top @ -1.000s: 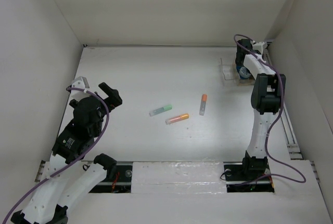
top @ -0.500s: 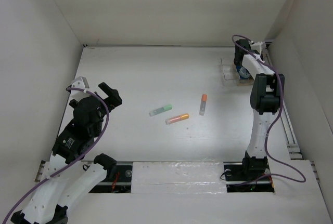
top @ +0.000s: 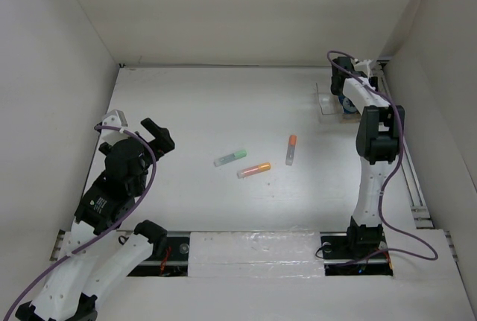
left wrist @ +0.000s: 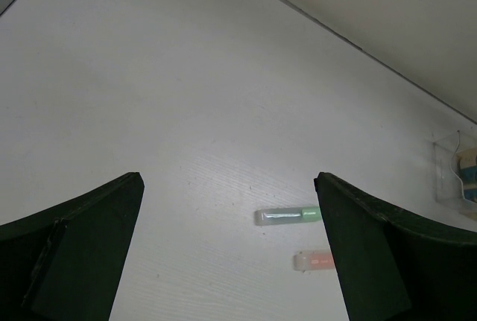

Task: Sort the stationery into containers
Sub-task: Place the scissors in the storage box.

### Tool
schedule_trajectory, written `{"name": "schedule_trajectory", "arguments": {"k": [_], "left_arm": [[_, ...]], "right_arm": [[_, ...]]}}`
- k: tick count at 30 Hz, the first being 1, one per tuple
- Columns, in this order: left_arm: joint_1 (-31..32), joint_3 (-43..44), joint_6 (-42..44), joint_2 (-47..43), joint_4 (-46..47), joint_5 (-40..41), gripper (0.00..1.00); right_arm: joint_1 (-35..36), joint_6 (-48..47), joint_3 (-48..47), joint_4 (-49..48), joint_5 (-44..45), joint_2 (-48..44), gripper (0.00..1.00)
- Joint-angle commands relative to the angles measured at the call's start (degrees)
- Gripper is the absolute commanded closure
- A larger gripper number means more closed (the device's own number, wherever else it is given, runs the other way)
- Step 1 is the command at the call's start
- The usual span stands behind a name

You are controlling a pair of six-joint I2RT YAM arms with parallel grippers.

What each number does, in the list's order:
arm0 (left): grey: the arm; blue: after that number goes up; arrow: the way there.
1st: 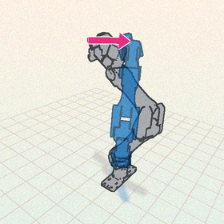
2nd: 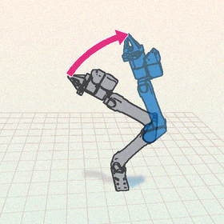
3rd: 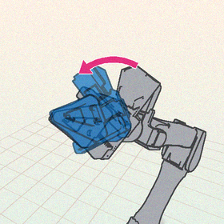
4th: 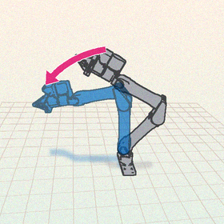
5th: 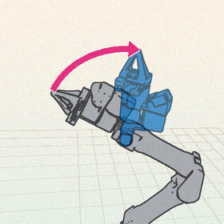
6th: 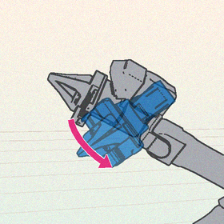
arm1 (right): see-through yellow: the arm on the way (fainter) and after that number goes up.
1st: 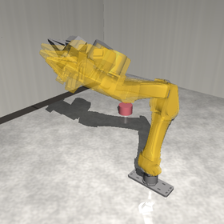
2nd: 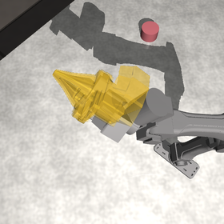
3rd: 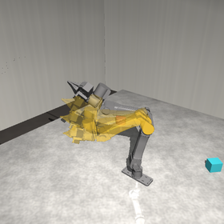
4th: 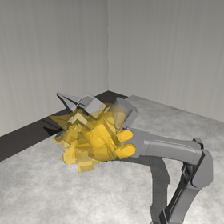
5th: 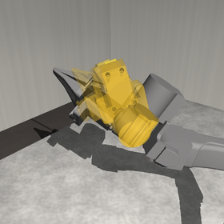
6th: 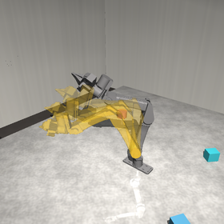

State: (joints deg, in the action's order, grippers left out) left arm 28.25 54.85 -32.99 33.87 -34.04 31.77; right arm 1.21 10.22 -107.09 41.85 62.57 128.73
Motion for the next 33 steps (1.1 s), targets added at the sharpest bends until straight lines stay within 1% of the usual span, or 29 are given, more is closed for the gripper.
{"name": "schedule_trajectory", "arguments": {"k": [1, 4, 14, 16, 17, 19, 21, 23, 24, 26, 33], "left_arm": [[-0.2, -0.4, -0.1, -0.5, 1.4, 1.1, 0.0], [-0.2, -0.4, -0.6, -0.5, 0.9, 1.1, 0.0], [-0.2, -0.4, -0.6, -1.0, 0.9, 1.1, 0.0], [-0.2, -0.4, -0.6, -1.0, 0.9, 1.1, 0.0], [-0.2, -0.4, -0.6, -1.0, 0.9, 1.1, 0.0], [-0.2, -0.4, -0.6, -1.0, 0.9, 1.6, 0.0], [-0.2, -0.4, -0.6, -1.0, 0.9, 1.6, 0.0], [-0.2, -0.4, -0.6, -1.0, 0.9, 1.6, 0.0], [-0.2, -0.4, -0.6, -1.0, 0.9, 1.6, 0.0], [-0.2, -0.4, -0.6, -1.0, 0.9, 1.6, 0.0], [-0.2, -0.4, -0.6, -1.0, 0.9, 1.6, 0.0]], "right_arm": [[0.1, 0.2, -1.1, 0.6, 0.5, -0.6, 0.42], [0.1, 0.2, -1.1, 0.6, -0.1, -1.1, 0.42], [-3.2, 1.7, -1.1, 0.6, -7.6, -0.6, 0.42], [-3.8, 2.4, -0.6, 0.6, -8.9, -0.6, 0.46], [-4.5, 2.4, -0.6, 0.0, -10.3, -1.2, 0.46], [-5.0, 2.9, 0.7, -0.7, -12.2, -1.8, 0.53], [-5.5, 2.9, 0.7, -1.2, -14.1, -1.8, 0.54], [-5.5, 2.9, 1.3, -1.8, -15.2, -1.8, 0.61], [-5.5, 2.9, 1.3, -1.8, -16.1, -1.8, 0.62], [-6.1, 2.9, 1.9, -2.4, -17.3, -1.8, 0.64], [-6.7, 3.4, 3.2, -4.2, -19.2, -3.7, 0.64]]}}
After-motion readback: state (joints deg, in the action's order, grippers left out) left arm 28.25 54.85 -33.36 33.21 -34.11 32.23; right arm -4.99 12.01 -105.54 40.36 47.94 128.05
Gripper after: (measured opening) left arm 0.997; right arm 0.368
